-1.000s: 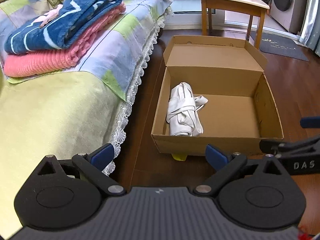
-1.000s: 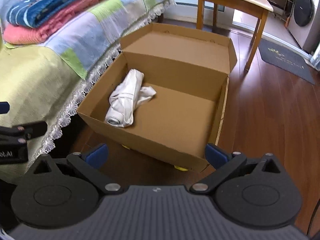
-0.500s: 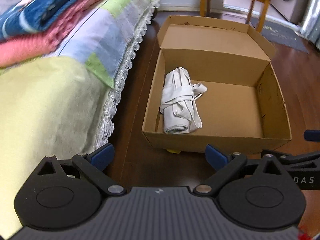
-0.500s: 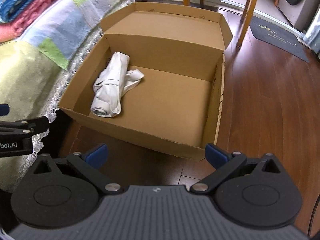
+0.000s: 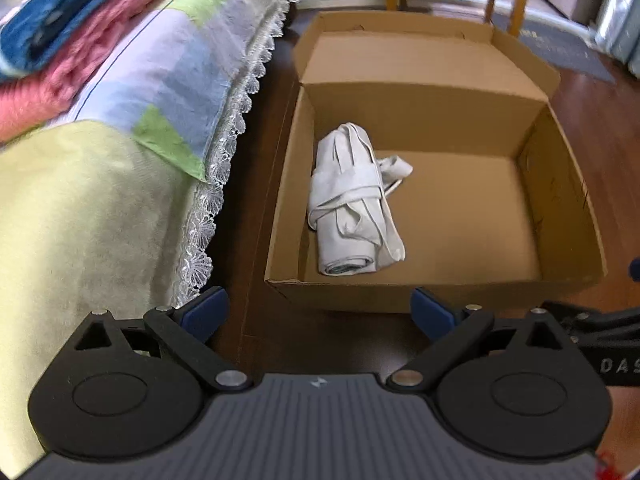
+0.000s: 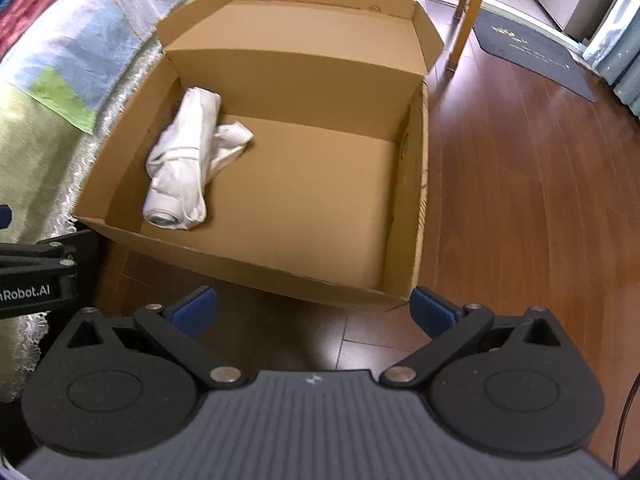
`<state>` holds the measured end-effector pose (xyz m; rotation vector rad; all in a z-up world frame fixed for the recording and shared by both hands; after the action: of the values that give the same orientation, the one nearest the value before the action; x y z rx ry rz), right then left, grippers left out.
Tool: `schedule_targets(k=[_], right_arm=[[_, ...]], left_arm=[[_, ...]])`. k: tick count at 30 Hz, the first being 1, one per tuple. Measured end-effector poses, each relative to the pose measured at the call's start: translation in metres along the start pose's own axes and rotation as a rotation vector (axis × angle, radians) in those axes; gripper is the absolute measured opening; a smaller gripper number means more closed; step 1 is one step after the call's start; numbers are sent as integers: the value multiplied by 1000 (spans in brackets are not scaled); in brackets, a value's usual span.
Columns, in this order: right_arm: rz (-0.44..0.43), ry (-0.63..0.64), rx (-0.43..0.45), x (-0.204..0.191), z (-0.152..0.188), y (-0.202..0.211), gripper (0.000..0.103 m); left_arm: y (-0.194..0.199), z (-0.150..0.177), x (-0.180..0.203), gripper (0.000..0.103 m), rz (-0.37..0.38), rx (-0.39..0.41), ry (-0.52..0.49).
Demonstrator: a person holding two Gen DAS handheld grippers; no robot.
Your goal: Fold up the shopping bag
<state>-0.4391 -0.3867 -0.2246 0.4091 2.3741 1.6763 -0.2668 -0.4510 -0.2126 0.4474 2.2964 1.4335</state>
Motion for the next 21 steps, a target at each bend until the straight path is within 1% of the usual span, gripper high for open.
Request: schedule_targets(k=[3, 11, 14, 21], right_arm=[[16, -9, -12, 3, 0, -4, 102], [50, -15, -32, 8, 3, -14, 102], [53, -18, -40, 9, 5, -17, 102], [51, -16, -47, 8, 7, -21, 102]], left_arm=[[-4, -4, 0, 99, 38, -8, 7], [-9, -7, -3, 99, 88, -7, 67], [-10, -7, -3, 99, 89, -10, 63], [-15, -7, 3, 99, 67, -13, 31]])
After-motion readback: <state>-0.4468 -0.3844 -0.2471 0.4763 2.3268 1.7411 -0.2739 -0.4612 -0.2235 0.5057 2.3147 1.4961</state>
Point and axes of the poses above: each gripper's, at about its wrist camera, not at the fingertips, and y roughly against the way its jaws point, x to its right, z to its underside, the point moved 2 cm from there along -y, roughly the way its jaws point, and after that the axes turned 4 degrees about -y, right-handed, at the moved point
